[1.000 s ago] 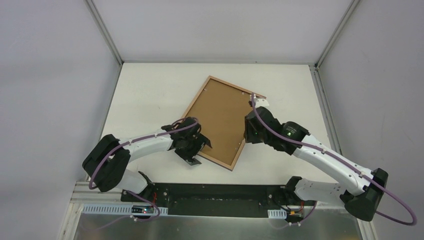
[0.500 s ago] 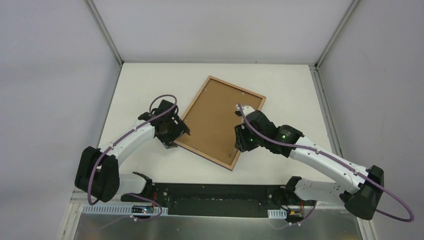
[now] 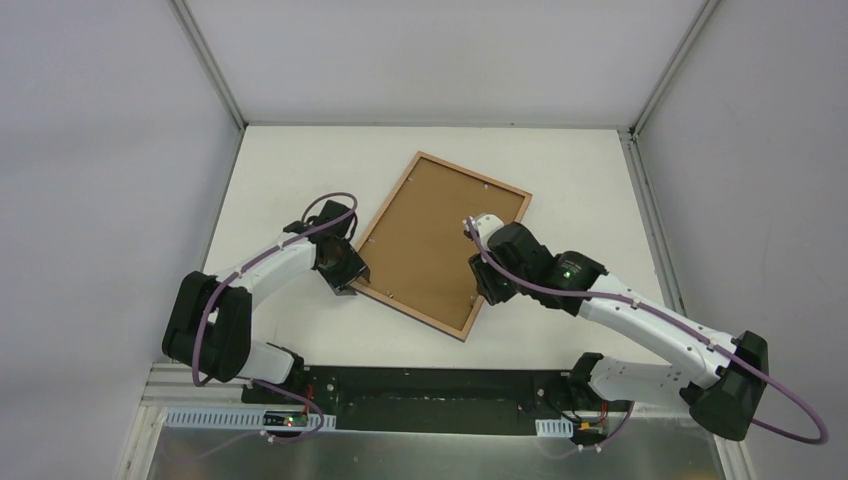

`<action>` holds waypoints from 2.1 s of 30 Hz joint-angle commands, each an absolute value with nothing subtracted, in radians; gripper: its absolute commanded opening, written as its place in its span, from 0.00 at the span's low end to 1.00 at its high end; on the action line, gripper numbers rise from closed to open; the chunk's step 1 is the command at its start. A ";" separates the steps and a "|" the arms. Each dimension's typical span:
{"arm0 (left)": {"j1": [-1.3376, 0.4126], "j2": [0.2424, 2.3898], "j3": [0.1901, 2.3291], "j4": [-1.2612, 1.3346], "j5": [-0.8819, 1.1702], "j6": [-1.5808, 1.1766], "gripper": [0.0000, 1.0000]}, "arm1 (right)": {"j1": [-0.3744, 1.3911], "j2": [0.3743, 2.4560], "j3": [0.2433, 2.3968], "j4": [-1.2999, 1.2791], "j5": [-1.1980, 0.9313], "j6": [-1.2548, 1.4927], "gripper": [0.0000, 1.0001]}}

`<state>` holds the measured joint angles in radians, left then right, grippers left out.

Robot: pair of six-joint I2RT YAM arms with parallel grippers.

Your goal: Take the photo out of the frame

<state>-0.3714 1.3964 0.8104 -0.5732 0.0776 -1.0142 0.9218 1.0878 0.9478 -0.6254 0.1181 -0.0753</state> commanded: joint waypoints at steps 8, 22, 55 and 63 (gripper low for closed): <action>-0.365 1.416 0.742 -0.516 0.074 -1.119 0.33 | 0.927 1.072 0.940 -0.611 0.158 -0.164 0.00; -0.364 1.480 0.727 -0.523 0.072 -1.110 0.00 | 0.927 1.096 0.908 -0.571 0.139 -0.278 0.00; -0.364 1.566 0.790 -0.649 0.036 -1.028 0.00 | 0.962 1.118 0.823 -0.520 0.405 -0.307 0.00; -0.362 1.604 0.814 -0.667 0.030 -0.984 0.00 | 0.939 1.081 0.769 -0.458 0.324 -0.320 0.00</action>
